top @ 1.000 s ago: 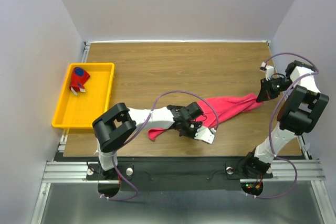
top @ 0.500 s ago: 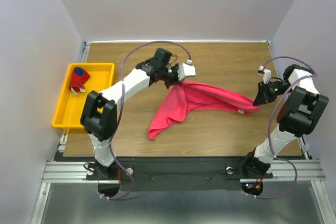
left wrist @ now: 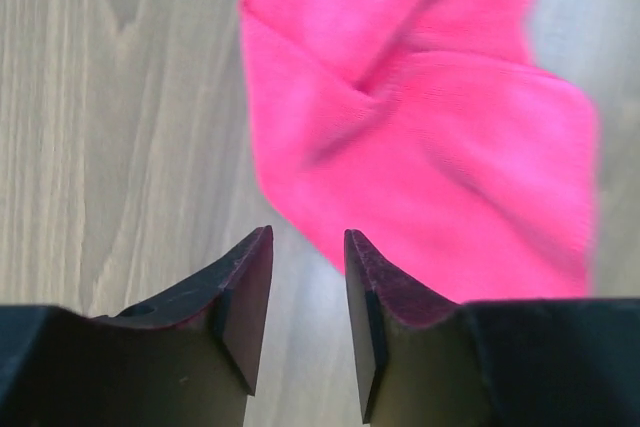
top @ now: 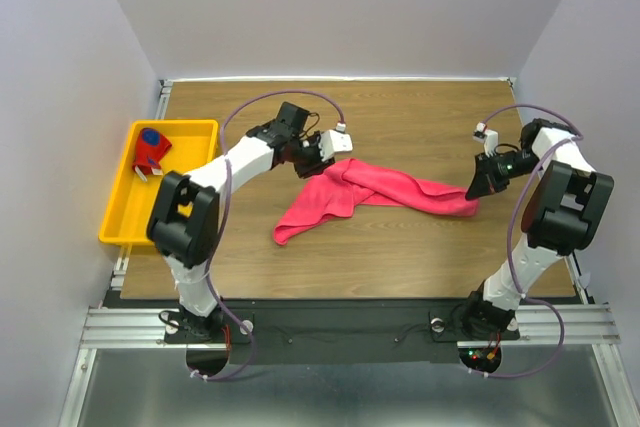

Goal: Roll the towels
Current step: Flatten the towel

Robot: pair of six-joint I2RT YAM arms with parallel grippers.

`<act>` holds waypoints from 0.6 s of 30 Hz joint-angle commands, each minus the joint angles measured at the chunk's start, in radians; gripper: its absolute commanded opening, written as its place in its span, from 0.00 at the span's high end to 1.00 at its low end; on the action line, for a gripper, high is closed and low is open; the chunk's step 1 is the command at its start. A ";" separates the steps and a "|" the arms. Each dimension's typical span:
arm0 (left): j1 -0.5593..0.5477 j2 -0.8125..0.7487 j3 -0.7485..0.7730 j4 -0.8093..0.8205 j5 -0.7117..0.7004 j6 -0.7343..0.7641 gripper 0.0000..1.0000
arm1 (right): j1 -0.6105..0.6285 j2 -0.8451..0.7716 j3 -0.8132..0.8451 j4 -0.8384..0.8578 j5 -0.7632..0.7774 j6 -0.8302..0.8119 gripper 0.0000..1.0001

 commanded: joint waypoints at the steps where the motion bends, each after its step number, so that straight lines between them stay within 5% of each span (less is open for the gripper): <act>1: -0.093 -0.197 -0.130 -0.002 0.038 0.143 0.58 | 0.000 0.021 0.048 0.027 -0.037 0.027 0.99; 7: -0.259 -0.199 -0.242 0.056 -0.074 0.278 0.60 | 0.000 0.031 0.073 0.030 -0.040 0.044 0.99; 18: -0.362 -0.108 -0.282 0.160 -0.157 0.401 0.59 | 0.000 0.038 0.065 0.031 -0.031 0.038 0.99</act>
